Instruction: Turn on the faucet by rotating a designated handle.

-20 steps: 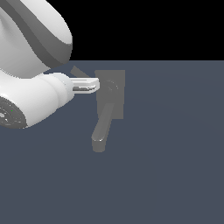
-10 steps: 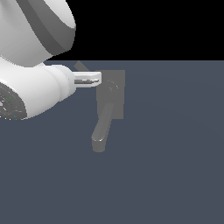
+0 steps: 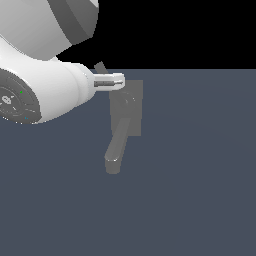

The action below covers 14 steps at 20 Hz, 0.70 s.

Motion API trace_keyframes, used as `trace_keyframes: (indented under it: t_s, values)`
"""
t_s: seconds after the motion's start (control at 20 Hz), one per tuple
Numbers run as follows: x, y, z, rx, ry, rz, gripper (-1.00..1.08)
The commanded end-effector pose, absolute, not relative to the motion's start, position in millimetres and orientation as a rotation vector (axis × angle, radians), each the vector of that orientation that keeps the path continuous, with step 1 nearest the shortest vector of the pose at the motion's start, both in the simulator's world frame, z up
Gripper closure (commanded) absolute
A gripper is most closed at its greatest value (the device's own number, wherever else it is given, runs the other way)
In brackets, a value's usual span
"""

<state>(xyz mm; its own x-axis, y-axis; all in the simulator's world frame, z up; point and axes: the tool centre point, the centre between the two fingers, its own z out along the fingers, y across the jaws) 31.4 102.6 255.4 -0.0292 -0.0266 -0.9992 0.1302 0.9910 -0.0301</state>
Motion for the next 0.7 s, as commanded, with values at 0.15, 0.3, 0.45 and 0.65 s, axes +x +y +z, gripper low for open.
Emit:
trace_keyframes:
  t_s: [0.15,0.3,0.45,0.65]
  values:
    - [34.5,87.8,281.0,0.086,1.572,-0.121,1.08]
    - [34.1,82.9,286.9,0.085,1.571,-0.120,1.08]
    - [28.1,78.9,273.0,0.083,1.597,-0.125,1.08]
    - [27.4,64.6,279.9,0.084,1.591,-0.124,1.08]
